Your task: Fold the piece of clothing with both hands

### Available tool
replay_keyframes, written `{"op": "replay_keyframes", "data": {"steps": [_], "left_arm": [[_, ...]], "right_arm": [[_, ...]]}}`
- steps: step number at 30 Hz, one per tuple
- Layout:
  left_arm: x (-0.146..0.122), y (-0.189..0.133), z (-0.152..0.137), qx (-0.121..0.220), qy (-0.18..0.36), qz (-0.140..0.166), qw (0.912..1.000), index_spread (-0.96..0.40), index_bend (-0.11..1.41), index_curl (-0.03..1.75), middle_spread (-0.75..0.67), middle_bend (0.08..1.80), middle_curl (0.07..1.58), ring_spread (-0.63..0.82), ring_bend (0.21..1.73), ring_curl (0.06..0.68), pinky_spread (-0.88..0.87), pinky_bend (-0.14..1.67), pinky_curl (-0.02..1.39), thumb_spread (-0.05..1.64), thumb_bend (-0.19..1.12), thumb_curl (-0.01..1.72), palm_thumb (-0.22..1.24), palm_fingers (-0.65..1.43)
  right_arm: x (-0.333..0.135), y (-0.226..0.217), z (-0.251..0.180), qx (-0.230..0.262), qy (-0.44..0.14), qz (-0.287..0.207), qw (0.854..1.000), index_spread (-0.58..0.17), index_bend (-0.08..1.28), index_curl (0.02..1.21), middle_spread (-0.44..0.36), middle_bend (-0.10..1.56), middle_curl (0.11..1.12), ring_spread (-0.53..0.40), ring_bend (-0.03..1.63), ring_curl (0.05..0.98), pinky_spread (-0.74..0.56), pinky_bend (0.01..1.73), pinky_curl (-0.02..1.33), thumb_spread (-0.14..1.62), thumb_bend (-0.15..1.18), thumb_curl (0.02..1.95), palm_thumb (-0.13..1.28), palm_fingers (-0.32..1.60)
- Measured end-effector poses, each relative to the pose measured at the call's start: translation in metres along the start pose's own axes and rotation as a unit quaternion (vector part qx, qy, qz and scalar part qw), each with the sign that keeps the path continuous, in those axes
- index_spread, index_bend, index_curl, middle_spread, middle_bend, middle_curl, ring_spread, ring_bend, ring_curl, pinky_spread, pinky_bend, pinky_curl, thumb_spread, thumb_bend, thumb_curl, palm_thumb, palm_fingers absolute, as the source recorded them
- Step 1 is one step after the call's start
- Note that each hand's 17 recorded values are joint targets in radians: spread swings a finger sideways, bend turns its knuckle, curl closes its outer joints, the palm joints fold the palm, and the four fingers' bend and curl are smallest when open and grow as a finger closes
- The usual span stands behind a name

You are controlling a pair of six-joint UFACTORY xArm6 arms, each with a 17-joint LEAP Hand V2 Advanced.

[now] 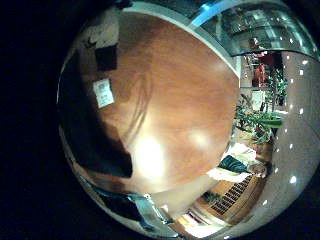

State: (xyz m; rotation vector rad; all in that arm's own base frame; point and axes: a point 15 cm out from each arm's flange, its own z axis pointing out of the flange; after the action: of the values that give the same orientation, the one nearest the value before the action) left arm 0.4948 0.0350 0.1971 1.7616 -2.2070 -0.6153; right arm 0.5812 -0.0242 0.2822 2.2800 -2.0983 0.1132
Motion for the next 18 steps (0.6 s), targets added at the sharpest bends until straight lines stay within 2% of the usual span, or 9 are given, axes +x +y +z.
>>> {"op": "replay_keyframes", "data": {"steps": [1,3,8,12,18], "left_arm": [[-0.001,0.001,-0.003,0.004,0.003,-0.001,1.0000,-0.34,0.12,0.99,-0.14,0.21,0.80,-0.24,1.16,0.472,-0.43,0.96,0.72,1.08,-0.04,0.38,0.34,-0.06],[-0.005,0.006,-0.011,0.014,0.009,-0.005,0.9998,-0.24,0.15,0.90,0.02,0.19,0.73,-0.10,1.04,0.426,-0.25,0.79,0.68,1.08,-0.03,0.37,0.31,-0.15],[-0.007,0.021,-0.028,0.034,0.022,0.004,0.9991,-0.10,0.15,0.74,0.21,0.16,0.61,0.12,0.88,0.358,0.06,0.61,0.59,1.08,-0.03,0.34,0.28,-0.12],[-0.002,0.034,-0.042,0.043,0.029,0.010,0.9986,-0.05,0.15,0.64,0.28,0.15,0.52,0.22,0.81,0.324,0.22,0.55,0.54,1.08,-0.03,0.33,0.26,-0.09],[0.010,0.061,-0.046,0.044,0.041,0.025,0.9979,-0.02,0.16,0.53,0.32,0.16,0.43,0.29,0.76,0.294,0.34,0.49,0.48,1.09,-0.02,0.32,0.25,-0.05]], "right_arm": [[0.003,0.003,-0.008,0.003,0.001,-0.004,1.000,-0.462,0.29,0.59,-0.212,0.59,0.54,-0.223,1.11,0.518,-0.07,0.98,0.64,1.29,-0.02,0.40,0.63,0.14],[0.008,0.019,-0.013,-0.013,-0.001,-0.018,1.000,-0.462,0.30,0.57,-0.208,0.59,0.53,-0.209,1.07,0.500,-0.01,0.92,0.62,1.30,-0.02,0.39,0.61,0.13],[0.018,0.070,-0.015,-0.064,-0.009,-0.049,0.997,-0.450,0.30,0.54,-0.190,0.55,0.50,-0.160,0.92,0.445,0.17,0.79,0.56,1.30,-0.02,0.37,0.57,0.06],[0.018,0.099,-0.001,-0.093,-0.018,-0.074,0.993,-0.437,0.27,0.50,-0.177,0.50,0.46,-0.111,0.81,0.395,0.28,0.72,0.50,1.28,-0.02,0.35,0.55,0.03],[0.012,0.134,0.035,-0.139,-0.026,-0.096,0.985,-0.417,0.19,0.44,-0.130,0.40,0.41,-0.051,0.71,0.343,0.35,0.68,0.45,1.20,-0.03,0.34,0.53,0.03]]}}
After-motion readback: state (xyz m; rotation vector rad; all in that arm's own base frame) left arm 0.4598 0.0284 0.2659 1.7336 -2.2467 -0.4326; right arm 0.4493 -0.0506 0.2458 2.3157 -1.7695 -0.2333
